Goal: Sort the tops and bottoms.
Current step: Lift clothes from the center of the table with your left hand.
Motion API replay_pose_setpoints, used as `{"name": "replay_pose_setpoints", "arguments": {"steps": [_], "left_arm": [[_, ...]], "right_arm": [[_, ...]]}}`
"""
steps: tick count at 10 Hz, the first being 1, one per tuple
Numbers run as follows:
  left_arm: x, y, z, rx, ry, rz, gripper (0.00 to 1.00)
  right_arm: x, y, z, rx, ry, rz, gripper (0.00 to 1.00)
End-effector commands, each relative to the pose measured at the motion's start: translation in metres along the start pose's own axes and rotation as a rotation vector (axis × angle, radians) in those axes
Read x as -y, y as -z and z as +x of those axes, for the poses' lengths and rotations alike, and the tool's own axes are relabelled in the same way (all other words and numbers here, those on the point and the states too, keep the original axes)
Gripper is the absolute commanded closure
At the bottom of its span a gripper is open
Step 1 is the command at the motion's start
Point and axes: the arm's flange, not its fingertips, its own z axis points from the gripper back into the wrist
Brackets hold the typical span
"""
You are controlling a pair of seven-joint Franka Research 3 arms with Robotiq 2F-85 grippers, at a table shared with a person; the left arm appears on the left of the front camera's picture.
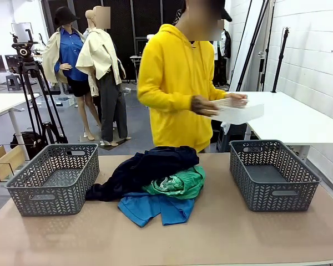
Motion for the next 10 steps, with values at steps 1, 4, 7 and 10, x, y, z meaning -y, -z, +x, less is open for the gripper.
{"name": "replay_pose_setpoints", "arguments": {"steps": [1,4,7,10], "left_arm": [[-0.0026,0.0028,-0.0022,0.003,-0.004,-0.008,0.0],[-0.0026,0.0028,-0.0022,0.003,-0.004,-0.008,0.0],[-0.0026,0.0028,-0.0022,0.003,-0.004,-0.008,0.0],[-0.0026,0.0028,-0.0022,0.003,-0.004,-0.008,0.0]], "right_arm": [[0.0015,0.0004,-0.0011,-0.008,-0.011,0.0,0.0],[0.0015,0.0004,-0.0011,-0.008,-0.011,0.0,0.0],[0.0015,0.0004,-0.0011,-0.008,-0.011,0.0,0.0],[0.0015,0.0004,-0.0011,-0.008,-0.011,0.0,0.0]]}}
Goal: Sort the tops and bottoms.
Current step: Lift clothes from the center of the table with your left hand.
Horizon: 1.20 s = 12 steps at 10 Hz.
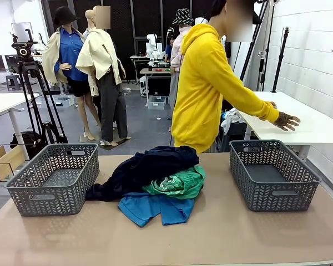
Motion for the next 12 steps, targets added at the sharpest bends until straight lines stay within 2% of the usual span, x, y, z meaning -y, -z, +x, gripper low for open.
{"name": "replay_pose_setpoints", "arguments": {"steps": [1,12], "left_arm": [[-0.0026,0.0028,-0.0021,0.003,-0.004,-0.008,0.0],[-0.0026,0.0028,-0.0021,0.003,-0.004,-0.008,0.0]], "right_arm": [[0.0015,0.0004,-0.0011,-0.008,-0.011,0.0,0.0],[0.0015,0.0004,-0.0011,-0.008,-0.011,0.0,0.0]]}}
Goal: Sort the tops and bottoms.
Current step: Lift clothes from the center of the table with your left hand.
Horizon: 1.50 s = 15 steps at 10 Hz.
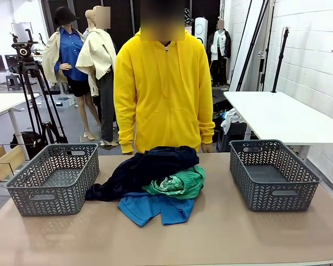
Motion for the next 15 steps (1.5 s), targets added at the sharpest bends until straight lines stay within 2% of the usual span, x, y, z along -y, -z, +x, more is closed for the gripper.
{"name": "replay_pose_setpoints", "arguments": {"steps": [1,4,6,7,9,11,13,15], "left_arm": [[-0.003,0.003,-0.002,0.003,-0.004,-0.008,0.0],[0.0,0.0,0.0,0.0,0.0,0.0,0.0],[0.023,-0.024,0.049,0.18,0.092,-0.071,0.0],[0.044,-0.04,0.081,0.262,0.194,-0.146,0.0],[0.097,-0.047,0.124,0.308,0.4,-0.265,0.0],[0.175,-0.039,0.154,0.287,0.596,-0.48,0.0],[0.24,-0.011,0.168,0.223,0.738,-0.687,0.0],[0.301,0.011,0.168,0.193,0.826,-0.756,0.0]], "right_arm": [[0.001,0.0,-0.001,-0.008,-0.011,0.0,0.0],[0.001,0.0,-0.001,-0.008,-0.011,0.0,0.0],[0.001,0.0,-0.001,-0.008,-0.011,0.0,0.0],[0.001,0.0,-0.001,-0.008,-0.011,0.0,0.0],[0.001,0.0,-0.001,-0.008,-0.011,0.0,0.0],[0.001,0.0,-0.001,-0.008,-0.011,0.0,0.0],[0.001,0.0,-0.001,-0.008,-0.011,0.0,0.0],[0.001,0.0,-0.001,-0.008,-0.011,0.0,0.0]]}}
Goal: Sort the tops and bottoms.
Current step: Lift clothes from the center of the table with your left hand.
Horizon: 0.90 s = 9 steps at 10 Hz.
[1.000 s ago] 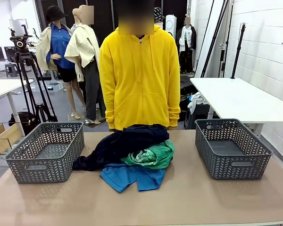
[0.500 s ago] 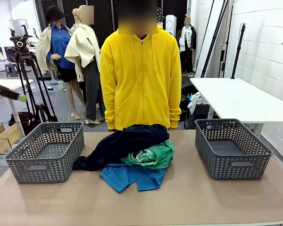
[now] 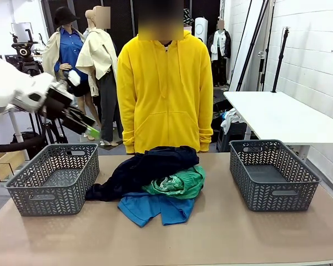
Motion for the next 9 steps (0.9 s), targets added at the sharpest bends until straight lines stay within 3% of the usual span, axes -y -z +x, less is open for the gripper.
{"name": "replay_pose_setpoints", "arguments": {"steps": [1,2,3,6,8,9], "left_arm": [[-0.021,0.043,0.009,-0.033,0.074,-0.073,0.0],[-0.017,0.068,0.011,-0.062,0.057,-0.075,0.0],[0.001,0.031,0.005,-0.011,0.03,-0.058,0.0],[0.001,0.031,0.005,-0.011,0.03,-0.058,0.0],[-0.006,0.058,0.009,-0.047,0.05,-0.054,0.0],[-0.009,0.076,0.016,-0.012,0.092,-0.076,0.0]], "right_arm": [[0.002,0.0,-0.001,-0.008,-0.01,-0.001,0.0],[0.002,0.0,-0.001,-0.008,-0.01,-0.001,0.0],[0.002,0.0,-0.001,-0.008,-0.01,-0.001,0.0],[0.002,0.0,-0.001,-0.008,-0.01,-0.001,0.0],[0.002,0.0,-0.001,-0.008,-0.01,-0.001,0.0],[0.002,0.0,-0.001,-0.008,-0.01,-0.001,0.0]]}}
